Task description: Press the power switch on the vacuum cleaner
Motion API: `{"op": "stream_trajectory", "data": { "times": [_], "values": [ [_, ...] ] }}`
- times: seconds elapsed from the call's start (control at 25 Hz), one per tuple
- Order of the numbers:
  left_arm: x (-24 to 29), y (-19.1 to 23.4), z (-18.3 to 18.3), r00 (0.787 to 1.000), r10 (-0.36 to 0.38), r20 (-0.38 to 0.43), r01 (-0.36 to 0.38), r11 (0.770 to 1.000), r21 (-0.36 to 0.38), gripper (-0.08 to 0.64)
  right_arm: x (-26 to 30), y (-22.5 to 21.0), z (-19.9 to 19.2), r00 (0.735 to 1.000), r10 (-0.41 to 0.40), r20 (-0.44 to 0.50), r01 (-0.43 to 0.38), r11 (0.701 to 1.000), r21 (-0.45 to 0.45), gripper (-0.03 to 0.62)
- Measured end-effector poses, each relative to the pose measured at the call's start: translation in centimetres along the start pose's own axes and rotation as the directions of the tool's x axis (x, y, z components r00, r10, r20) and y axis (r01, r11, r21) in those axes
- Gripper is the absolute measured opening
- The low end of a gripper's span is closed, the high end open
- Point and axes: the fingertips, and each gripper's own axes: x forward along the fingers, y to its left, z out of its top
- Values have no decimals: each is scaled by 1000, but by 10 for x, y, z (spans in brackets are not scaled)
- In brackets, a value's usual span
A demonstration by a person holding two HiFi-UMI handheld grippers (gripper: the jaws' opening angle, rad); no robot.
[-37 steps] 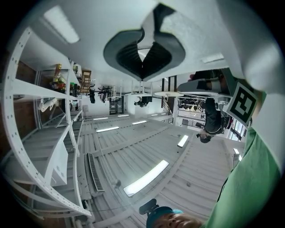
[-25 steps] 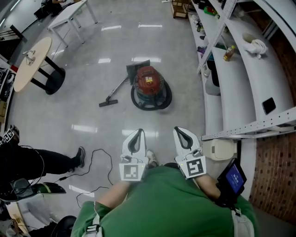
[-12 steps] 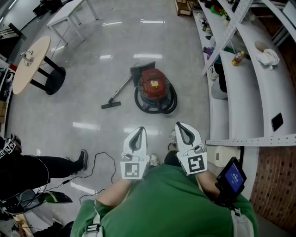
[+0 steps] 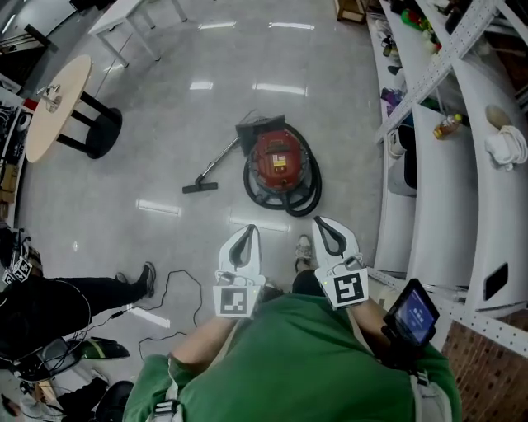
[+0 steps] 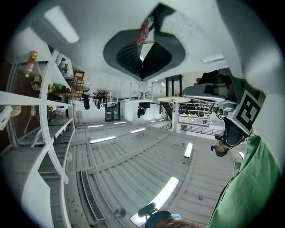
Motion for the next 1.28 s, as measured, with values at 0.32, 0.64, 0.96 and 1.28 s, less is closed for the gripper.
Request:
{"op": "stream_trajectory", "data": {
  "times": [0.32, 0.64, 0.96, 1.28],
  "values": [
    [71, 0, -11, 996, 66, -58, -66, 998, 8, 6, 56, -57, -20, 995, 86, -57, -85, 996, 10, 2],
    [117, 20, -32, 989, 93, -114, -95, 995, -6, 8, 111, -78, -43, 985, 132, -110, -131, 991, 16, 2],
    [153, 50, -74, 985, 60, -165, -65, 998, -26, 6, 164, -78, -85, 971, 139, -194, -141, 990, 1, 2],
    [174, 71, -130, 966, 32, -258, -52, 996, -70, 6, 204, -69, -140, 946, 166, -278, -173, 985, -2, 2]
  ]
}}
